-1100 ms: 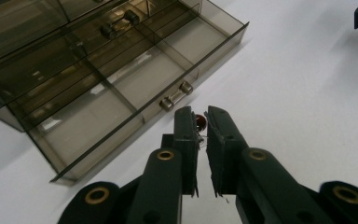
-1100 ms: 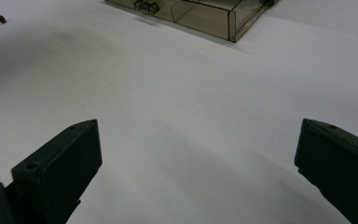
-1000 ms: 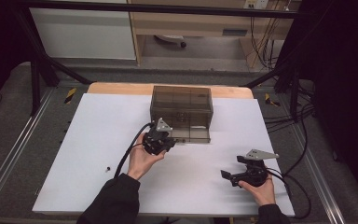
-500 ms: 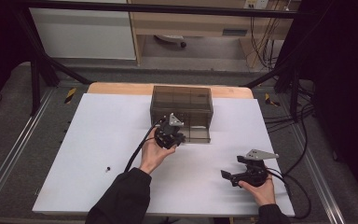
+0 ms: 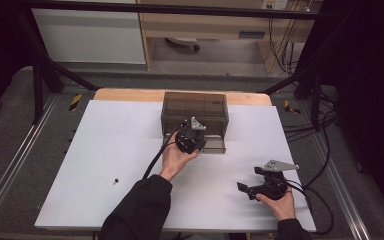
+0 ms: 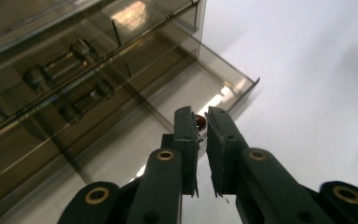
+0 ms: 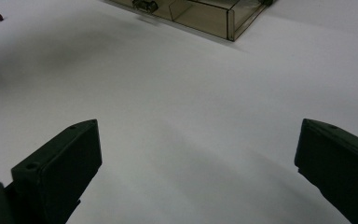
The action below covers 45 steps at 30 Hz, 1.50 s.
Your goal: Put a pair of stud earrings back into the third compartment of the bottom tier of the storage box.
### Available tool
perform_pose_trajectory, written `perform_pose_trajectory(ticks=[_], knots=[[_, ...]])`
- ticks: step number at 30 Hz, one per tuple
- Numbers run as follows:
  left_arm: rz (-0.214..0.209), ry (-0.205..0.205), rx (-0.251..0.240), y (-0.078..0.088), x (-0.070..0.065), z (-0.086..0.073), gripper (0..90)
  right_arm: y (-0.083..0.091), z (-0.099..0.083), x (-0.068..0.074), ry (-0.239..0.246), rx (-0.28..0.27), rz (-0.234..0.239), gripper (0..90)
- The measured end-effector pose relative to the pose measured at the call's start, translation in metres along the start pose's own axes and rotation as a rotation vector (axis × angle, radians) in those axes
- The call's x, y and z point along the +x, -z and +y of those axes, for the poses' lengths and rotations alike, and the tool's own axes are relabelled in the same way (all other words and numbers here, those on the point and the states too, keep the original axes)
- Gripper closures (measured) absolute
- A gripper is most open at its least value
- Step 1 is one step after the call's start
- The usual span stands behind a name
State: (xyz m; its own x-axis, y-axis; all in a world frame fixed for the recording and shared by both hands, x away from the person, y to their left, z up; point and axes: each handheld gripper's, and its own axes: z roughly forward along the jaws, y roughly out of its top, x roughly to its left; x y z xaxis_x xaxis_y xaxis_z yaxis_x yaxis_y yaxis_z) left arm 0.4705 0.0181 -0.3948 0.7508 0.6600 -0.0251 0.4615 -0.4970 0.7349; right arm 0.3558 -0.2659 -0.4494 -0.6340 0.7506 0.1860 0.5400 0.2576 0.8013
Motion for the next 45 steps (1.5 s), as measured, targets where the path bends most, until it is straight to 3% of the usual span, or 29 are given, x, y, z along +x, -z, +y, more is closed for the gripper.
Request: perform_pose_trajectory(ticks=[12, 25, 34, 45], knots=[[0.028, -0.021, 0.012, -0.026, -0.003, 0.008, 82.1, 0.0, 0.0, 0.0, 0.0, 0.0, 0.002, 1.0], [0.01, -0.024, 0.032, -0.044, -0.001, 0.003, 79.9, 0.001, 0.0, 0.0, 0.0, -0.002, 0.002, 1.0], [0.012, -0.023, 0.035, -0.026, -0.001, 0.004, 58.7, 0.001, 0.0, 0.0, -0.002, -0.005, 0.003, 1.0], [0.005, -0.02, -0.006, 0.023, -0.003, -0.015, 29.2, 0.001, 0.0, 0.0, -0.003, -0.004, 0.0, 1.0]])
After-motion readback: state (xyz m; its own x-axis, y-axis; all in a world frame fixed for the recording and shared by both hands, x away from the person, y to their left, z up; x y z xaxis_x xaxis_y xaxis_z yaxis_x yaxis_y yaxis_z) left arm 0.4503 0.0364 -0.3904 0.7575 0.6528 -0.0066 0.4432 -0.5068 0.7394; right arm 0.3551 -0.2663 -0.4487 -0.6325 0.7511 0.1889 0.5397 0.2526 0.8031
